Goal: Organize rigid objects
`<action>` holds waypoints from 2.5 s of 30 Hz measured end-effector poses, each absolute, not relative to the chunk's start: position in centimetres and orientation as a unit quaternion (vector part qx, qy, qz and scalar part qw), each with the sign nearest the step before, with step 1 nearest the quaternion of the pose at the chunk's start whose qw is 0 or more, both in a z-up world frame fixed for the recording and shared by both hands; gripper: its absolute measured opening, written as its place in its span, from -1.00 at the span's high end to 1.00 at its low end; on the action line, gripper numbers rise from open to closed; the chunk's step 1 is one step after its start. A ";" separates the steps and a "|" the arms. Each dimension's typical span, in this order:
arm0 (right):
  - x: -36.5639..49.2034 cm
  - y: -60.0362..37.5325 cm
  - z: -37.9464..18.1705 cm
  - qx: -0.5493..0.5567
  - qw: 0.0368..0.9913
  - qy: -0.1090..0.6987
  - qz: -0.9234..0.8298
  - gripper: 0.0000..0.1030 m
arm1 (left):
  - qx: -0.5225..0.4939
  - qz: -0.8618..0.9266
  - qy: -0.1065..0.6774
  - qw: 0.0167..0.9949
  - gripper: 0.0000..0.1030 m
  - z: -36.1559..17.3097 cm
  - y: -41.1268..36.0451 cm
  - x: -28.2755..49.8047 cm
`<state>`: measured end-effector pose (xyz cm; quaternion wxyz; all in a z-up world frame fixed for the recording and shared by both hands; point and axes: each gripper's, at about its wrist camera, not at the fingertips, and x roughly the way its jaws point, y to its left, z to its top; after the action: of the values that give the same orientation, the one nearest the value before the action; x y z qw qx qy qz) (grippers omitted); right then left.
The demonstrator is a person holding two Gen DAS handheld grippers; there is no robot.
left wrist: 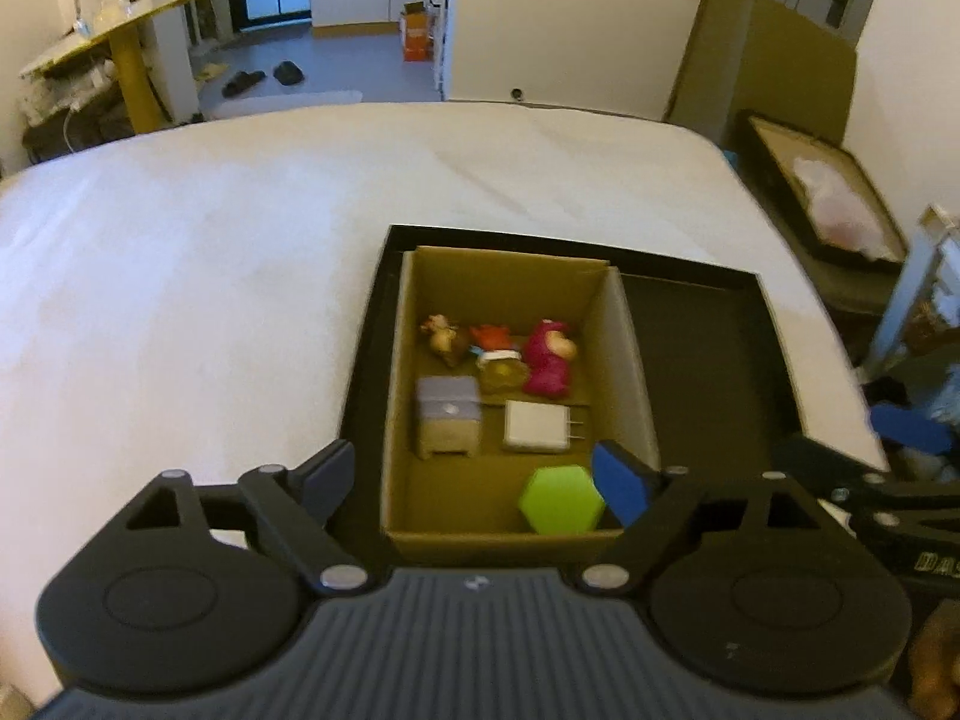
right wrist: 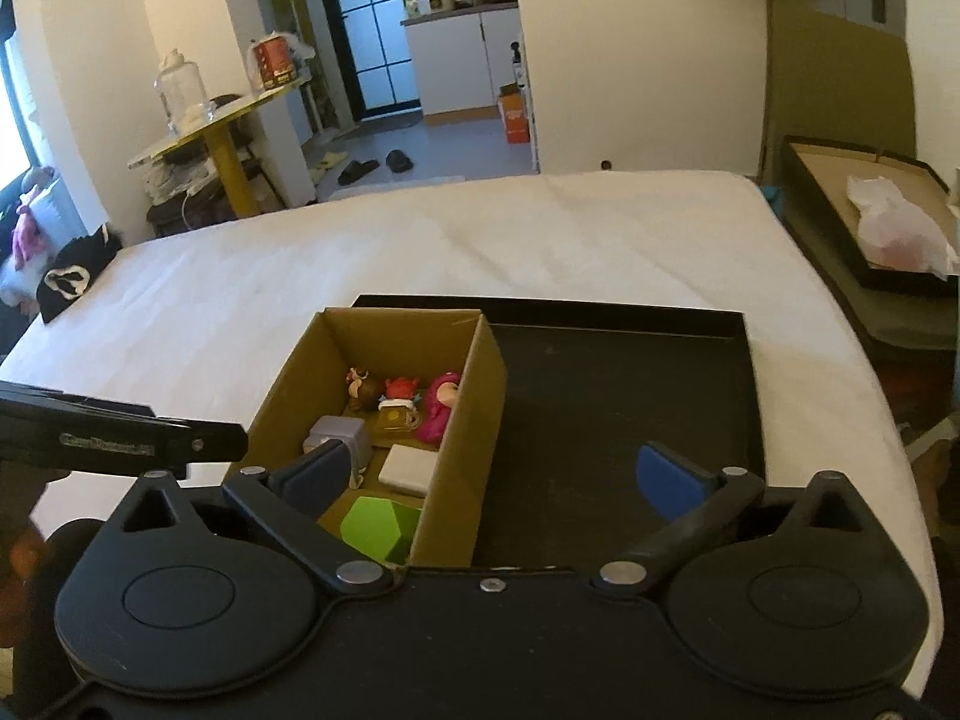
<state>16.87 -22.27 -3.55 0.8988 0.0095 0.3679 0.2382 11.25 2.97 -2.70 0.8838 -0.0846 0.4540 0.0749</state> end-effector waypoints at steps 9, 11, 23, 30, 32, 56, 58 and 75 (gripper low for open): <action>15.4 -24.8 -2.0 0.067 0.896 0.377 0.224 -1.00 | -0.067 0.073 0.433 0.896 -0.80 1.4 1.4 8.6; 14.7 -25.1 -1.4 0.068 0.897 0.375 0.223 -1.00 | -0.062 0.070 0.429 0.898 -0.82 2.0 1.1 7.9; 11.7 -26.8 1.3 0.070 0.910 0.350 0.211 -1.00 | -0.054 0.061 0.410 0.909 -0.92 4.5 0.4 4.6; 10.1 -27.2 2.3 0.066 0.912 0.344 0.213 -1.00 | -0.053 0.058 0.404 0.911 -0.93 5.4 -0.1 2.7; 9.5 -27.3 2.5 0.064 0.911 0.346 0.214 -1.00 | -0.049 0.057 0.400 0.913 -0.92 5.6 -0.3 2.1; 5.8 -27.5 2.7 0.043 0.911 0.364 0.189 -1.00 | -0.035 0.064 0.408 0.910 -0.93 4.5 -1.5 -0.8; 5.7 -27.6 2.6 0.042 0.910 0.367 0.187 -1.00 | -0.038 0.065 0.408 0.910 -0.93 4.4 -1.4 -0.9; 5.4 -27.1 2.3 0.030 0.909 0.371 0.186 -1.00 | -0.049 0.070 0.416 0.905 -0.93 4.0 -0.5 -0.9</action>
<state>5.41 -27.14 2.34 0.9094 0.0305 0.3709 0.1858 -0.91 -0.53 4.02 0.9055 -0.0488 0.4157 0.0704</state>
